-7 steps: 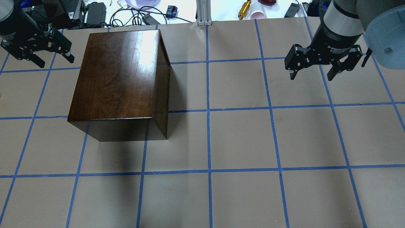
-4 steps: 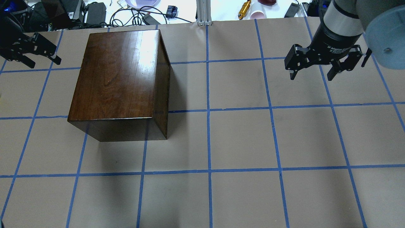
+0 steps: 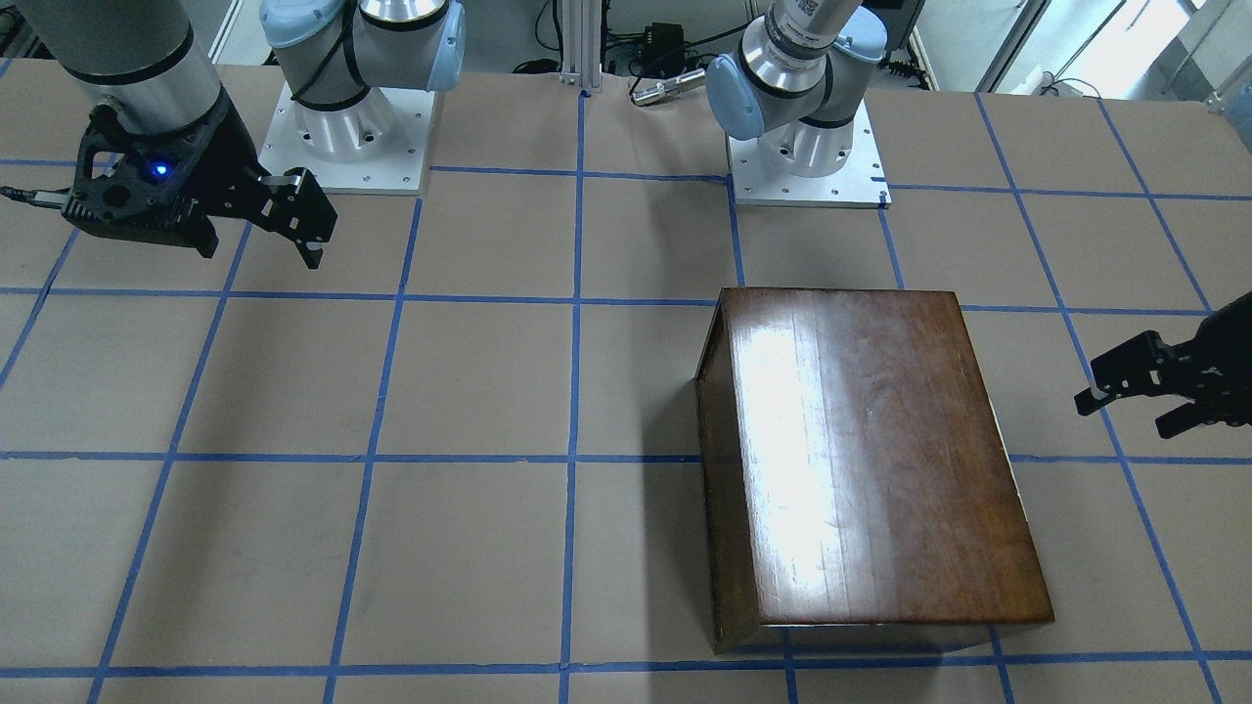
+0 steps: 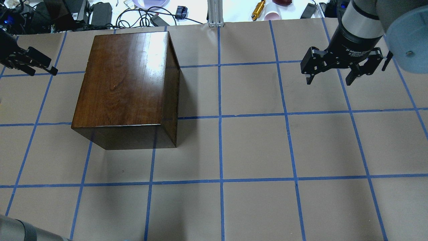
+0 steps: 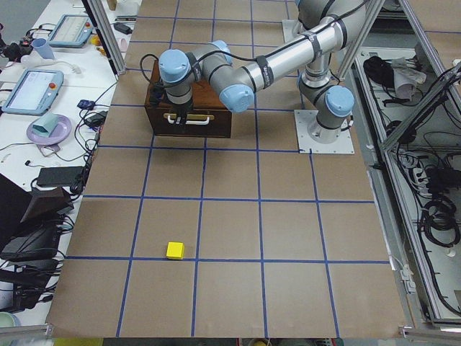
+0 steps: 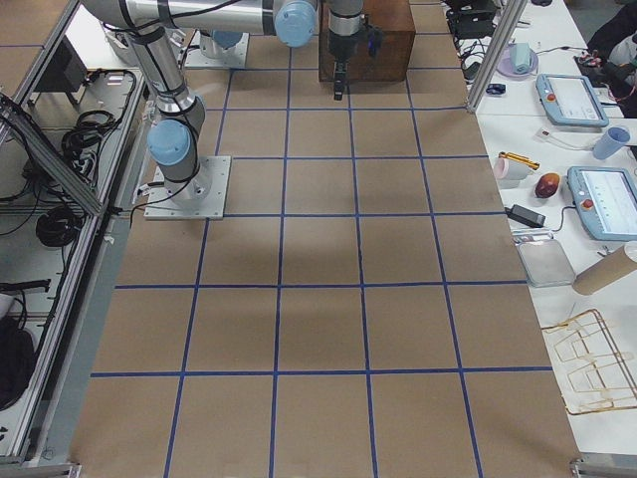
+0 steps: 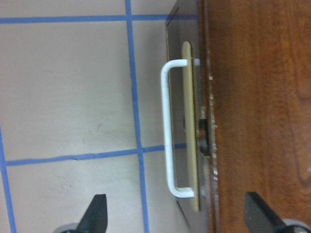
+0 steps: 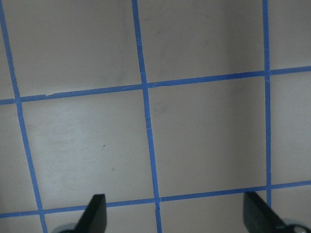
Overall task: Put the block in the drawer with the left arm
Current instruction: 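Move the left gripper down beside the cabinet to the white drawer handle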
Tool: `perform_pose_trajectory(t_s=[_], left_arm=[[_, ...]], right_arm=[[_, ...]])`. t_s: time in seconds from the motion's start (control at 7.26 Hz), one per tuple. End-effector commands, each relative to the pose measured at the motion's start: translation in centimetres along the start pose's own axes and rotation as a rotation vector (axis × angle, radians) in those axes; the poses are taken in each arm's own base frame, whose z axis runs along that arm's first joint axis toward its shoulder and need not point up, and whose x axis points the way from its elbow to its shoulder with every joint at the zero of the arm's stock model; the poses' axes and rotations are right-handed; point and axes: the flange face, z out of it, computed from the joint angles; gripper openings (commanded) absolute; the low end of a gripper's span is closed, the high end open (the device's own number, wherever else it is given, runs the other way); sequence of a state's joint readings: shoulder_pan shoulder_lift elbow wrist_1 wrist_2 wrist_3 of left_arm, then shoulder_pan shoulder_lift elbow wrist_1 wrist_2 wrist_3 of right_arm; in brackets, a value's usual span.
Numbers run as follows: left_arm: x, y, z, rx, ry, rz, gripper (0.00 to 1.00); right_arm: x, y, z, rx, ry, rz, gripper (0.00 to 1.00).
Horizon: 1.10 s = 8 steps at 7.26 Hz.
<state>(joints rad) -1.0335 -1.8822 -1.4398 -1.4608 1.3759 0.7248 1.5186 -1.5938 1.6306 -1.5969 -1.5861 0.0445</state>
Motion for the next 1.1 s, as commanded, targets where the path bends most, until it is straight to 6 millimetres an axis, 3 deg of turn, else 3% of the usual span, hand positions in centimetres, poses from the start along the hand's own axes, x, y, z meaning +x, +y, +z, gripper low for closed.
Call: perform_pose_trajectory(t_s=[0.0, 0.41, 0.69, 0.96], left_arm=[[-1.4, -0.4, 3.2, -0.022, 0.047, 0.005, 1.00], [-1.9, -0.6, 5.4, -0.044, 0.095, -0.021, 1.00], [-1.4, 0.2, 8.0, -0.054, 0.153, -0.037, 1.00], [-1.5, 0.2, 8.4, -0.057, 0.158, -0.037, 1.00]], right_arm=[[0.0, 0.0, 0.0, 0.000, 0.000, 0.000, 1.00], [0.0, 0.0, 0.0, 0.000, 0.000, 0.000, 1.00], [0.0, 0.0, 0.0, 0.000, 0.000, 0.000, 1.00], [0.0, 0.0, 0.1, -0.001, 0.000, 0.000, 1.00]])
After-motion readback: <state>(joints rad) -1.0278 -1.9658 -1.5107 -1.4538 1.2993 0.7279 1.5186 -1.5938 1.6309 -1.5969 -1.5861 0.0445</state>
